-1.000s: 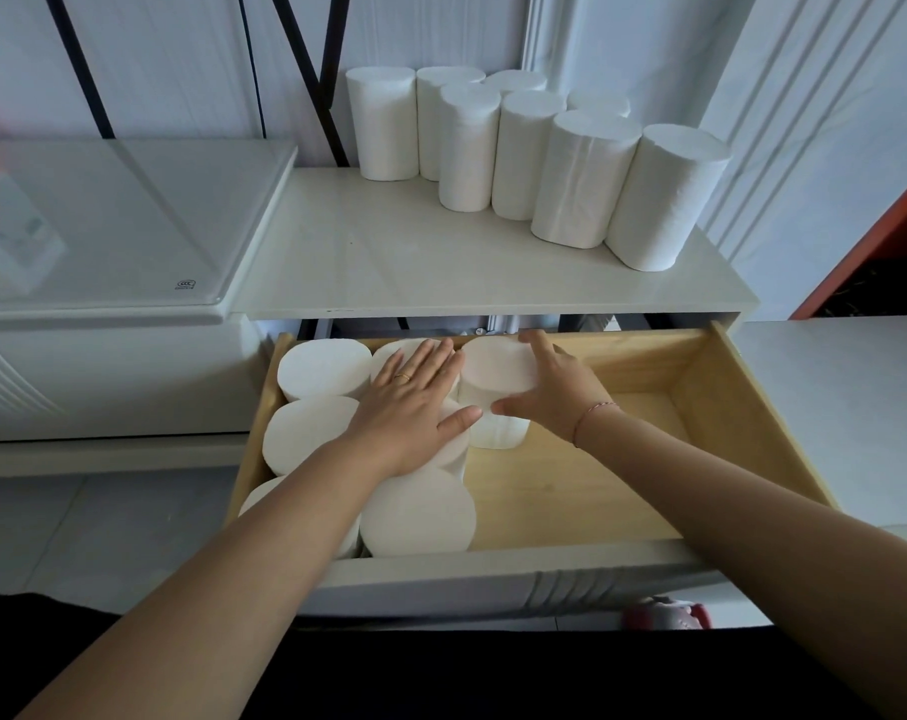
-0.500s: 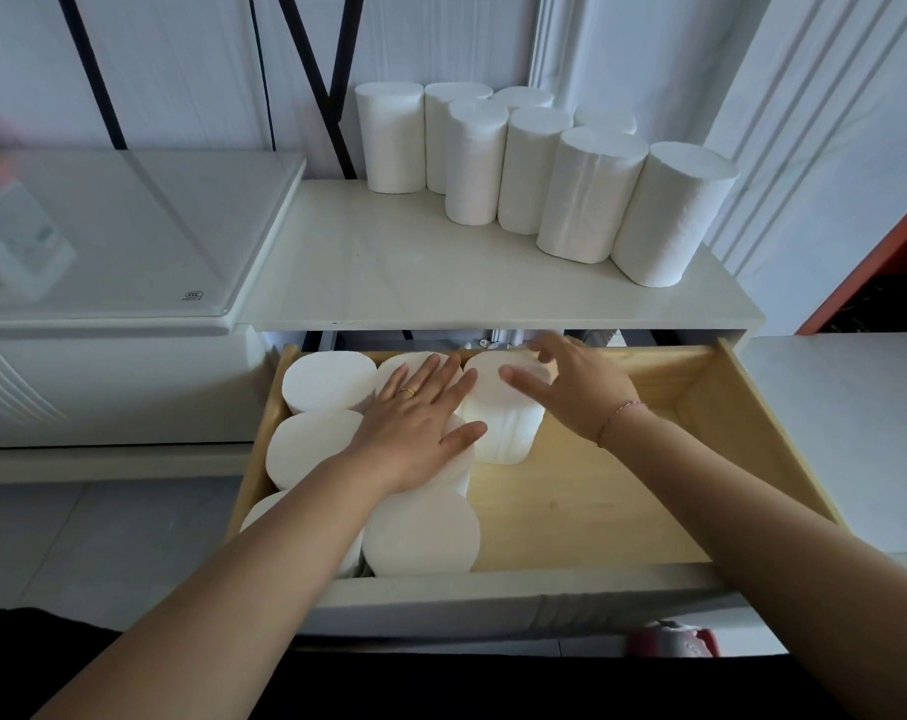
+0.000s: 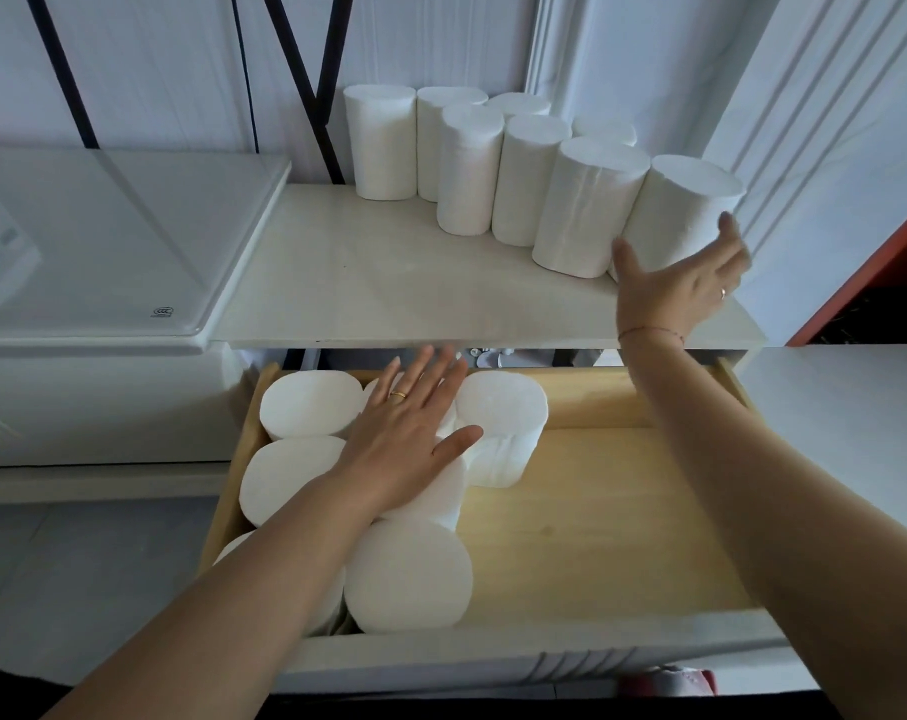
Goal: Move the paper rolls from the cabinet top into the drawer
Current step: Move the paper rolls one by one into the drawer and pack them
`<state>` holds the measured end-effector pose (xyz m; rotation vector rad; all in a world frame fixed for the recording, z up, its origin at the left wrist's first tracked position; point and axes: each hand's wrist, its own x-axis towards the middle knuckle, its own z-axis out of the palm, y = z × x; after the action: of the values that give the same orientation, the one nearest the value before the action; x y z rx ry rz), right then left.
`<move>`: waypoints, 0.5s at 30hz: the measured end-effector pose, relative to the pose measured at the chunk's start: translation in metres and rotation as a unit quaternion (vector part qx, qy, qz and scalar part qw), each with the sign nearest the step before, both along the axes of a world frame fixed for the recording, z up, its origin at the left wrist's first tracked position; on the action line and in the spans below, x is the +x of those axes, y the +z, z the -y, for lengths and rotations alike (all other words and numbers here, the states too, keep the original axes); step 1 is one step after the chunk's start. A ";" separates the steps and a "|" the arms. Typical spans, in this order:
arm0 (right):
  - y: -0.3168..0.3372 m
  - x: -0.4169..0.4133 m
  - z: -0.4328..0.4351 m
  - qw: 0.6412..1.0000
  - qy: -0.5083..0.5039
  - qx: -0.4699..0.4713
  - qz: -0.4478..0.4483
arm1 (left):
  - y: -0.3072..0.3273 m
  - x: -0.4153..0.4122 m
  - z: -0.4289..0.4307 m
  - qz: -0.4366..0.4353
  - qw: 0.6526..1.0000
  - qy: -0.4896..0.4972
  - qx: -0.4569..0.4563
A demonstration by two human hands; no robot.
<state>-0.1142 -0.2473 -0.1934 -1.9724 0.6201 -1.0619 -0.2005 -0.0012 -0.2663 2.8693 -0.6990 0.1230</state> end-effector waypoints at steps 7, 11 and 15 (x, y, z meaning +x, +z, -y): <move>-0.015 0.022 0.037 0.998 0.028 0.038 -0.040 | -0.004 -0.001 0.010 0.001 0.999 -0.032 0.006; -0.018 0.025 0.049 0.992 0.101 0.073 -0.026 | 0.001 0.005 0.023 0.014 0.999 -0.049 0.013; -0.014 0.029 0.061 0.982 0.145 0.109 -0.059 | 0.000 0.008 0.040 0.010 0.997 -0.078 0.012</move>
<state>-0.0855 -0.3081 -0.2072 -1.8725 0.4712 -0.6739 -0.1922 -0.0408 -0.2660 2.8252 -0.9318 0.1214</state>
